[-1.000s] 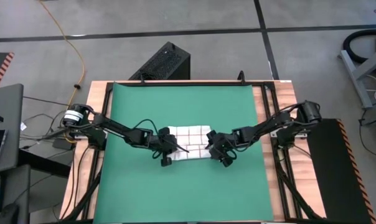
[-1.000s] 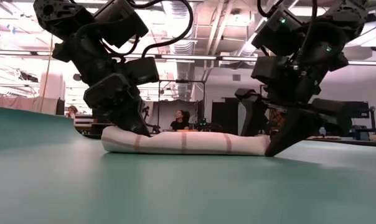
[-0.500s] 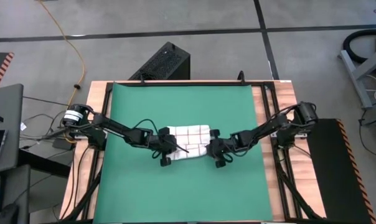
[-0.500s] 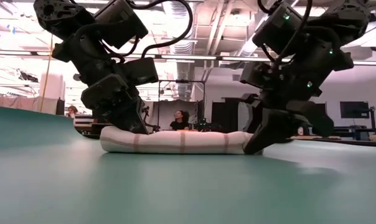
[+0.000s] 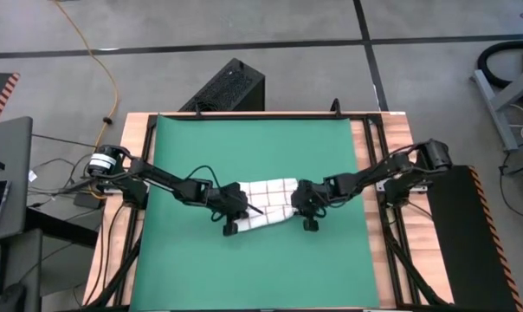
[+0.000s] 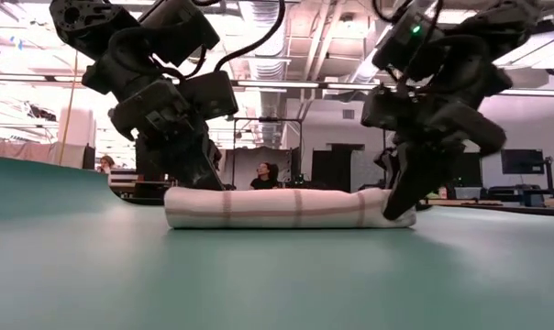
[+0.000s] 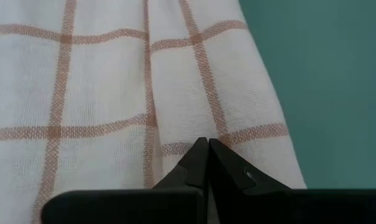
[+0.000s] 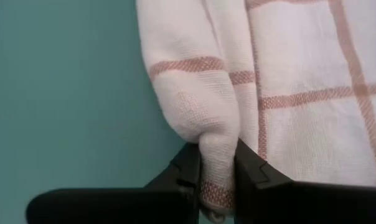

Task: Roll towel
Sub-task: Roll the white towel

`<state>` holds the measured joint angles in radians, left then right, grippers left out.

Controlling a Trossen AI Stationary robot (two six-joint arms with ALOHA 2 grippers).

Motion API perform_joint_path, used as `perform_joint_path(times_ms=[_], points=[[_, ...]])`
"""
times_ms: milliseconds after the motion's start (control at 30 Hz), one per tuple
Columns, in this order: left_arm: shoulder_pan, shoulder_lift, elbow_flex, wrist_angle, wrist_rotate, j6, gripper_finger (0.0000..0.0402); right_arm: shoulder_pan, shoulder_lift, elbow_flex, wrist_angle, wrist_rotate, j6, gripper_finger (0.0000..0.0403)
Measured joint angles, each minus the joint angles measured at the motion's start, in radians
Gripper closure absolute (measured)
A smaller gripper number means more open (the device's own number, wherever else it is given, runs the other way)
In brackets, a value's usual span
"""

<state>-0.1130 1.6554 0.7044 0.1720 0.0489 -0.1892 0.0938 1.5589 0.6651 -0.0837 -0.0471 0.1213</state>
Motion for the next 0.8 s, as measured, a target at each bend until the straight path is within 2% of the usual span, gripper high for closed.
perform_joint_path(times_ms=[233, 333, 800], points=[[-0.017, 0.000, 0.000, 0.027, 0.004, -0.016, 0.0401, -0.102, 0.001, 0.016, -0.008, -0.287, 0.118, 0.0342], [-0.020, 0.000, 0.000, 0.029, 0.004, -0.018, 0.0401, -0.131, 0.001, 0.029, -0.008, -0.364, 0.154, 0.0341], [-0.019, 0.000, 0.000, 0.033, 0.086, -0.104, 0.0401, -0.224, -0.007, 0.034, -0.061, -0.423, 0.432, 0.0342]])
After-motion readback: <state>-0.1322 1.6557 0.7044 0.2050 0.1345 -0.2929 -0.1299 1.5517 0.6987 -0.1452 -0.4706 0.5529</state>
